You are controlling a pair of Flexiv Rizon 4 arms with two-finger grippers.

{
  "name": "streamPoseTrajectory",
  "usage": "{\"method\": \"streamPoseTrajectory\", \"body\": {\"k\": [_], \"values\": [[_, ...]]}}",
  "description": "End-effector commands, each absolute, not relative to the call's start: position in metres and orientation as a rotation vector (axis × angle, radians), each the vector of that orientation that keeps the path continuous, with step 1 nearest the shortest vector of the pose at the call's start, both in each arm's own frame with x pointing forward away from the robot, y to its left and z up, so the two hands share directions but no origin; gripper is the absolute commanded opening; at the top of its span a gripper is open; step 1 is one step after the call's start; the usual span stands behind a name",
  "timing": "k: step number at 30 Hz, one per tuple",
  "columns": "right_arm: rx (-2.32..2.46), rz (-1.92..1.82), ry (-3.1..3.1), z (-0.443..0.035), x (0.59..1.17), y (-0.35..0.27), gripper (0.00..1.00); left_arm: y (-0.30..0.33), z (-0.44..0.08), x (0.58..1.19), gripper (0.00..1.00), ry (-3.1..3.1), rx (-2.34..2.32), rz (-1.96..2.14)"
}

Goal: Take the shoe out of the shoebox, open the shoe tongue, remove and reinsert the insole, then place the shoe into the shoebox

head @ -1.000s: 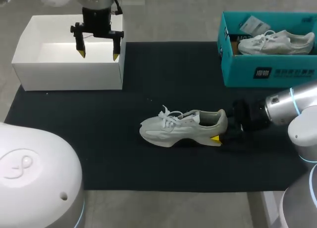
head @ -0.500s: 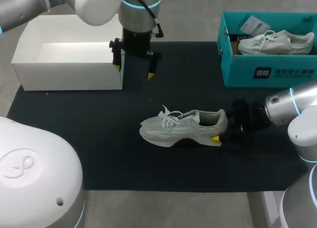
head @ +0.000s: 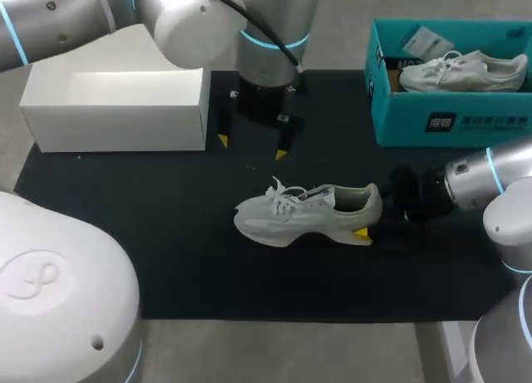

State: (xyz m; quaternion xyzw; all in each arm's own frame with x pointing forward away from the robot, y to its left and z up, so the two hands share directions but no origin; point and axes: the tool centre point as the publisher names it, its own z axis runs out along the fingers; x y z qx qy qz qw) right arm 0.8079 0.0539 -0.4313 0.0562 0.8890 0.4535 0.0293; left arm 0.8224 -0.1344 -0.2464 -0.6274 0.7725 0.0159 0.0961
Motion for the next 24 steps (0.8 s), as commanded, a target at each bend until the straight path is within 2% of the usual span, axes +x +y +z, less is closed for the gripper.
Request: {"method": "streamPoseTrajectory", "body": {"k": [1,15,24], "values": [[0.176,1.396,2.74,-0.437,0.81,0.056,0.0,-0.148,-0.248,0.823,1.0,2.274,-1.834,0.094],[0.176,1.396,2.74,-0.437,0.81,0.056,0.0,-0.149,-0.25,0.825,1.0,2.254,-1.915,0.062],[0.176,1.396,2.74,-0.437,0.81,0.056,0.0,-0.199,-0.284,0.798,1.0,2.252,-1.985,-0.009]]}}
